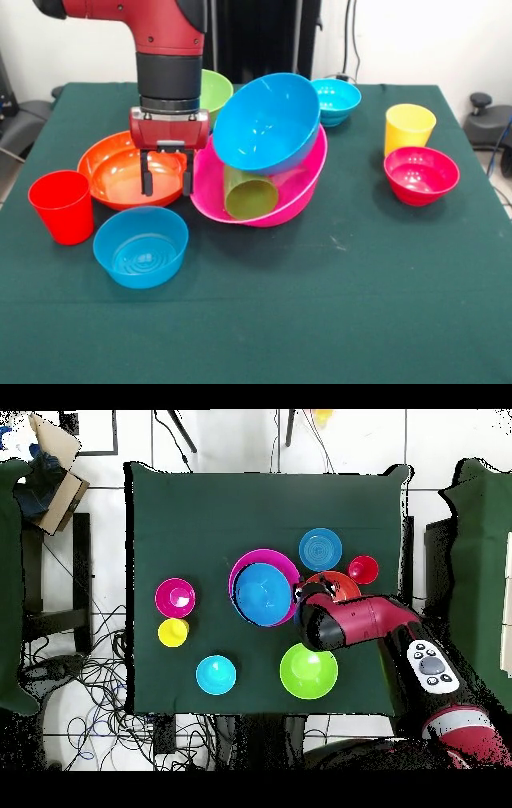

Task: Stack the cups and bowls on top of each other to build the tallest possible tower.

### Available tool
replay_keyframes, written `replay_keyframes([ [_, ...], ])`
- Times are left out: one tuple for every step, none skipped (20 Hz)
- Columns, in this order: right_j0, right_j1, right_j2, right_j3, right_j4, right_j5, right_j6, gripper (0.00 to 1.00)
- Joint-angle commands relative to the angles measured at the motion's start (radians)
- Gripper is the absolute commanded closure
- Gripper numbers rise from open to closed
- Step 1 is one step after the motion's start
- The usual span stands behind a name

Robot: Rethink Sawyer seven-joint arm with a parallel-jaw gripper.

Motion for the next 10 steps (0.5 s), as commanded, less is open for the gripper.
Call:
replay_keyframes([
  [-0.002, -0.013, 0.022, 0.059, -0.063, 0.036, -0.053, 0.0],
  [-0.009, -0.028, 0.028, 0.074, -0.059, 0.043, -0.058, 0.0],
  [-0.02, -0.049, 0.039, 0.095, -0.05, 0.057, -0.069, 0.0],
  [-0.028, -0.062, 0.046, 0.107, -0.044, 0.066, -0.075, 0.0],
  [-0.039, -0.077, 0.058, 0.123, -0.036, 0.079, -0.086, 0.0],
  [-0.044, -0.082, 0.063, 0.129, -0.034, 0.083, -0.089, 0.0],
  [-0.05, -0.089, 0.07, 0.137, -0.03, 0.09, -0.094, 0.0],
  [-0.052, -0.091, 0.074, 0.138, -0.028, 0.094, -0.095, 0.0],
  [-0.057, -0.097, 0.08, 0.144, -0.024, 0.1, -0.099, 0.0],
  [-0.06, -0.103, 0.086, 0.147, -0.02, 0.107, -0.102, 0.0],
])
